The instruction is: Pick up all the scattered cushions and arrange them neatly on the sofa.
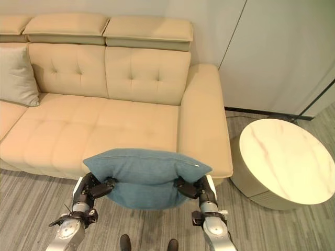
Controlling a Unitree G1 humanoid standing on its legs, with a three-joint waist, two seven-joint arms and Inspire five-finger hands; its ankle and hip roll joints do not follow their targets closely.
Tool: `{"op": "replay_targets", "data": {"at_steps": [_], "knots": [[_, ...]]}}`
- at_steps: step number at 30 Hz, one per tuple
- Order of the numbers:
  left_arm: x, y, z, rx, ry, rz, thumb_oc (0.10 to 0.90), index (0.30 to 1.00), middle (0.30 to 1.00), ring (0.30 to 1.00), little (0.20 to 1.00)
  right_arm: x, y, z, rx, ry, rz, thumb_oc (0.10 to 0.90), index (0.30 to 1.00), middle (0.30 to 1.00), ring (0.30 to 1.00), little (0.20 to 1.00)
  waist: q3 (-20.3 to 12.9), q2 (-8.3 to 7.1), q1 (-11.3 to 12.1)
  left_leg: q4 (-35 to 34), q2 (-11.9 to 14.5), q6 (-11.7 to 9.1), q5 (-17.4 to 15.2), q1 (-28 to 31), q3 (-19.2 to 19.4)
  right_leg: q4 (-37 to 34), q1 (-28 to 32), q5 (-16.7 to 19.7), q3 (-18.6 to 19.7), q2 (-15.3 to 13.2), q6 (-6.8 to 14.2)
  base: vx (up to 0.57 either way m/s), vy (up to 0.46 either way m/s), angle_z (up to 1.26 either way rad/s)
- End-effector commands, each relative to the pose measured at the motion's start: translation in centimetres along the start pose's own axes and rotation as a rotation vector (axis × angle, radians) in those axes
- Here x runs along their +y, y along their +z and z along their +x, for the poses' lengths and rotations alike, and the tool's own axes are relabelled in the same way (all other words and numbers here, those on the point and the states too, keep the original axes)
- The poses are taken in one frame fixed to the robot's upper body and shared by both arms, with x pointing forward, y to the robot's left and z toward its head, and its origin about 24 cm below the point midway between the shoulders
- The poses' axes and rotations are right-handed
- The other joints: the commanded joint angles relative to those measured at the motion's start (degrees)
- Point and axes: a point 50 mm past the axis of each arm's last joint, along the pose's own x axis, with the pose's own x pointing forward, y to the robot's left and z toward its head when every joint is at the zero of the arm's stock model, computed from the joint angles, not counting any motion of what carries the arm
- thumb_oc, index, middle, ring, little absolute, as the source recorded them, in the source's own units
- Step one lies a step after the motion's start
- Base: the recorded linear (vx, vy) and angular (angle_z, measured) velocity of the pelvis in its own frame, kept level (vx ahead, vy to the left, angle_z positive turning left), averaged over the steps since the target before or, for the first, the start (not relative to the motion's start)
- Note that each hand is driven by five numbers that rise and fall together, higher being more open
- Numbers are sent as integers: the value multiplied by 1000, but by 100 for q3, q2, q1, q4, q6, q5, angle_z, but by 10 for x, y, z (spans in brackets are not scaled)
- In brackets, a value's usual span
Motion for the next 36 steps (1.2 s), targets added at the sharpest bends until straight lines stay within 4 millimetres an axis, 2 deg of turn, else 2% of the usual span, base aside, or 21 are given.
{"op": "replay_targets", "data": {"at_steps": [1, 4, 6, 8, 11, 12, 13, 14, 15, 16, 17, 18, 19, 22, 24, 25, 28, 33, 34, 35, 36], "knots": [[-1, 47, 13, -246, -41, 12, 400, 300, 300, 300, 300, -16, 58, 11, -294, -75, 43, 400, 300, 300, 300, 300, -296, -170, 13, 101, 77, -219, -476, 94, -126, 85, 90, -254, 303, 13, 284, -78, -62, 6], [-4, 55, 16, -272, -51, -2, 400, 300, 300, 300, 300, -21, 65, 14, -324, -102, 43, 400, 300, 300, 300, 300, -30, -271, 15, 734, 88, -277, -450, -618, -63, 201, -108, -248, 36, -118, 230, -183, -53, 30], [-4, 55, 16, -273, -51, -2, 400, 300, 300, 300, 300, -21, 65, 14, -325, -103, 43, 400, 300, 300, 300, 300, -57, -266, -11, 801, 91, -276, -473, -697, -93, 212, -147, -253, 8, -118, 228, -73, 1, 73], [-7, 58, 17, -281, -77, 0, 400, 300, 300, 300, 300, -26, 69, 15, -337, -128, 47, 400, 300, 300, 300, 300, -131, -197, -126, 875, 277, -217, -515, -853, 623, 268, -258, -233, -513, -231, 261, 38, 83, 82], [-6, 57, 16, -275, -84, 7, 400, 300, 300, 300, 300, -25, 68, 15, -334, -121, 38, 400, 300, 300, 300, 300, -157, -176, -128, 832, 263, -184, -533, -806, 612, 300, -172, -273, -665, -249, 294, 128, 117, 86], [-5, 54, 14, -258, -89, 1, 400, 300, 300, 300, 300, -22, 66, 16, -319, -108, 33, 400, 300, 300, 300, 300, -156, -219, -70, 843, 213, -155, -570, -819, 542, 342, -120, -297, -685, -292, 323, 183, 144, 52], [-3, 51, 13, -246, -85, 3, 400, 300, 300, 300, 300, -19, 67, 17, -317, -98, 31, 400, 300, 300, 300, 300, -177, -241, -32, 811, 193, -168, -723, -740, 453, 400, -46, -394, -622, -310, 375, 109, 154, 33], [-3, 52, 13, -247, -86, 3, 400, 300, 300, 300, 300, -19, 67, 17, -318, -98, 32, 400, 300, 300, 300, 300, -151, -254, -30, 832, 190, -115, -608, -794, 533, 419, -97, -320, -682, -337, 341, 188, 222, 31], [1, 49, 11, -235, -75, 8, 400, 300, 300, 300, 300, -13, 68, 18, -324, -76, 31, 400, 300, 300, 300, 300, -175, -300, 37, 769, 127, -73, -826, -669, 477, 695, -64, -443, -622, -432, 448, 102, 231, 16], [3, 48, 11, -231, -74, 11, 400, 300, 300, 300, 300, -9, 71, 18, -331, -62, 37, 400, 300, 300, 300, 300, -141, -335, 55, 746, 92, -19, -869, -612, 459, 1017, -167, -404, -593, -541, 478, 176, 226, 2], [3, 49, 11, -231, -73, 12, 400, 300, 300, 300, 300, -9, 71, 18, -331, -62, 38, 400, 300, 300, 300, 300, -141, -345, 60, 740, 81, -11, -870, -608, 468, 1051, -185, -420, -581, -559, 487, -27, 115, -8], [4, 49, 11, -230, -72, 16, 400, 300, 300, 300, 300, -6, 73, 19, -337, -47, 38, 400, 300, 300, 300, 300, -79, -380, 68, 752, 64, 62, -768, -631, 508, 1280, -342, -258, -566, -636, 459, -15, 137, -8], [6, 51, 13, -237, -72, 32, 400, 300, 300, 300, 300, -1, 74, 19, -345, -31, 40, 400, 300, 300, 300, 300, -10, -432, 37, 720, 22, 120, -811, -560, 428, 1666, -571, -171, -234, -615, 499, 26, 174, 3], [3, 54, 14, -251, -85, 50, 400, 300, 300, 300, 300, 0, 74, 17, -350, -18, 35, 400, 300, 300, 300, 300, 4, -463, -122, 564, -116, 169, -868, -319, 232, 1716, -965, -432, 651, -2, 357, 129, 117, 13], [3, 54, 14, -251, -85, 50, 400, 300, 300, 300, 300, 0, 74, 17, -351, -18, 35, 400, 300, 300, 300, 300, -15, -460, -114, 561, -108, 166, -852, -345, 242, 1699, -989, -408, 659, 8, 349, 120, 33, 45], [2, 54, 16, -255, -84, 57, 400, 300, 300, 300, 300, -2, 74, 18, -350, -24, 37, 400, 300, 300, 300, 300, 20, -471, -179, 414, -277, 199, -931, -111, -22, 1390, -1221, -328, 880, 274, 296, 239, 22, 46], [-1, 54, 18, -255, -83, 48, 400, 300, 300, 300, 300, -3, 67, 17, -319, -20, 46, 400, 300, 300, 300, 300, 94, -525, -292, 476, -464, 210, -1043, 21, -374, 1162, -1378, -167, 1114, 472, 259, 214, -22, 30], [-7, 50, 14, -245, -116, 28, 400, 300, 300, 300, 300, -8, 61, 12, -307, -21, 52, 400, 300, 300, 300, 300, 54, -529, -326, 997, -571, 82, -1342, 16, -489, 1018, -1029, -203, 1039, 421, 135, 131, -75, 84], [-9, 48, 13, -240, -127, 18, 400, 300, 300, 300, 300, -10, 61, 12, -307, -25, 49, 400, 300, 300, 300, 300, 55, -530, -363, 1317, -553, 4, -1430, -88, -454, 971, -937, -209, 962, 371, 107, 73, -90, 73], [-11, 48, 12, -238, -142, 10, 400, 300, 300, 300, 300, -15, 61, 11, -308, -38, 40, 400, 300, 300, 300, 300, 113, -574, -388, 2175, -404, -184, -1428, -471, -284, 933, -798, -232, 852, 276, 55, 73, -89, 77], [-11, 48, 12, -238, -142, 10, 400, 300, 300, 300, 300, -15, 61, 11, -308, -38, 40, 400, 300, 300, 300, 300, 110, -570, -391, 2188, -400, -185, -1435, -482, -286, 933, -802, -231, 849, 279, 54, 55, -81, 72]]}}
